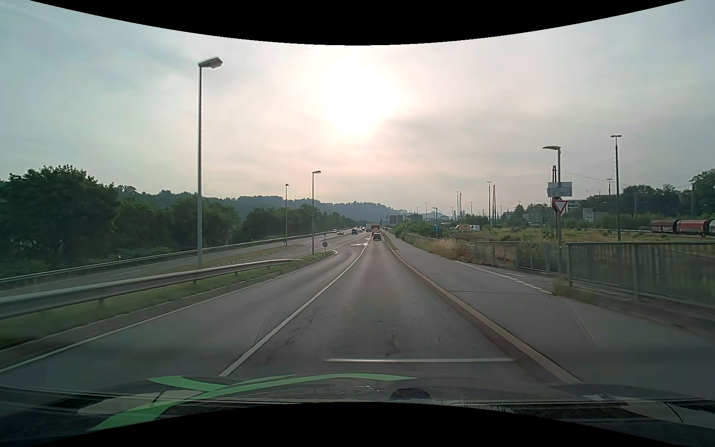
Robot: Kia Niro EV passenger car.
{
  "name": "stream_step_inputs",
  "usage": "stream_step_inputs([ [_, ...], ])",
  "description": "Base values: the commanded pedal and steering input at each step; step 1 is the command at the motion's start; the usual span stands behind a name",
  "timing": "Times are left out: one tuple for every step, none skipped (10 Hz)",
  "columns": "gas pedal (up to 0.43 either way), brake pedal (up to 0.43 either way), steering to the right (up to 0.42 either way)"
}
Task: Follow the waypoints while adhering to traffic rules and regulations
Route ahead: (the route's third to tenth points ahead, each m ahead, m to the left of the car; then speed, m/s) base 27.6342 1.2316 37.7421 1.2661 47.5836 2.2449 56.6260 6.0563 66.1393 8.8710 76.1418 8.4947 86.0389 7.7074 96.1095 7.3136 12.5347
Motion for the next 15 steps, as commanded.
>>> stream_step_inputs([
  [0.098, 0.000, -0.004],
  [0.098, 0.000, -0.004],
  [0.098, 0.000, -0.004],
  [0.098, 0.000, -0.004],
  [0.098, 0.000, -0.004],
  [0.087, 0.000, -0.004],
  [0.087, 0.000, -0.004],
  [0.087, 0.000, -0.004],
  [0.087, 0.000, -0.006],
  [0.087, 0.000, -0.006],
  [0.087, 0.000, -0.006],
  [0.079, 0.000, -0.006],
  [0.079, 0.000, -0.006],
  [0.079, 0.000, -0.005],
  [0.079, 0.000, -0.005],
])
